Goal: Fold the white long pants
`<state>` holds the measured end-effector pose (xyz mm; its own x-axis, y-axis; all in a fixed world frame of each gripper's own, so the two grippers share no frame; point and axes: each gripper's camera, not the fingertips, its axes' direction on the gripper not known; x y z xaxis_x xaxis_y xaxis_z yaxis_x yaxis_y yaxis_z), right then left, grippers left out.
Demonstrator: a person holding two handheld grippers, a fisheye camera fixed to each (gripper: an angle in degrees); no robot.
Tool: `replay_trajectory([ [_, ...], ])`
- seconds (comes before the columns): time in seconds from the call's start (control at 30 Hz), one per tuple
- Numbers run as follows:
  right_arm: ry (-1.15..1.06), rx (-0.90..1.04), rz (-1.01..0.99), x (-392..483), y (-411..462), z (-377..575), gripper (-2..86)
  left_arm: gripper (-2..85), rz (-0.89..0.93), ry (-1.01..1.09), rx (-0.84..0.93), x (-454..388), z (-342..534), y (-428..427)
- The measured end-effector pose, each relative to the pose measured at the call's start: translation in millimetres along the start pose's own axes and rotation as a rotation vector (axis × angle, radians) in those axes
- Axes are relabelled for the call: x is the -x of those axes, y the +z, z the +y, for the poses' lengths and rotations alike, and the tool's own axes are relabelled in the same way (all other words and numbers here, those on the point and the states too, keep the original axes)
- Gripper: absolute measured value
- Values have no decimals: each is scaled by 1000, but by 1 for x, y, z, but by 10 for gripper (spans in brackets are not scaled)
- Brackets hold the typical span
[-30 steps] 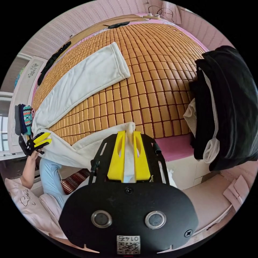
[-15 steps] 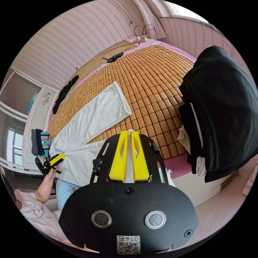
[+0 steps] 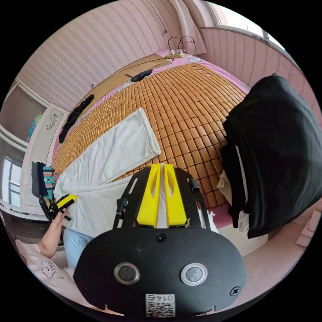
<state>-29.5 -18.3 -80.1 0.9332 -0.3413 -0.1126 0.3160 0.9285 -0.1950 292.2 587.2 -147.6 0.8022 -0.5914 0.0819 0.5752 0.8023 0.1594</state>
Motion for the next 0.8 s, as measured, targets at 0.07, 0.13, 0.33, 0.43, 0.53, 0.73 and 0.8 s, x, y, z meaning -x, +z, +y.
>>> replay_trajectory([
  [0.07,29,24,41,5,18,-4,30,-4,20,-17,-46,5,7,1],
  [0.13,0,-2,53,23,22,-3,60,3,99,-98,-78,18,16,-14],
  [0.33,-205,-72,110,94,27,-7,83,36,-12,-310,-279,76,94,-101],
  [0.43,-360,-47,109,155,54,-15,84,53,-206,-449,-245,125,147,-134],
  [0.53,-497,-21,121,228,92,-23,93,58,-331,-593,-192,176,189,-154],
  [0.73,-568,65,148,328,172,-53,146,128,-377,-857,-183,276,230,-166],
  [0.8,-530,83,161,337,191,-64,149,149,-369,-944,-156,303,236,-161],
])
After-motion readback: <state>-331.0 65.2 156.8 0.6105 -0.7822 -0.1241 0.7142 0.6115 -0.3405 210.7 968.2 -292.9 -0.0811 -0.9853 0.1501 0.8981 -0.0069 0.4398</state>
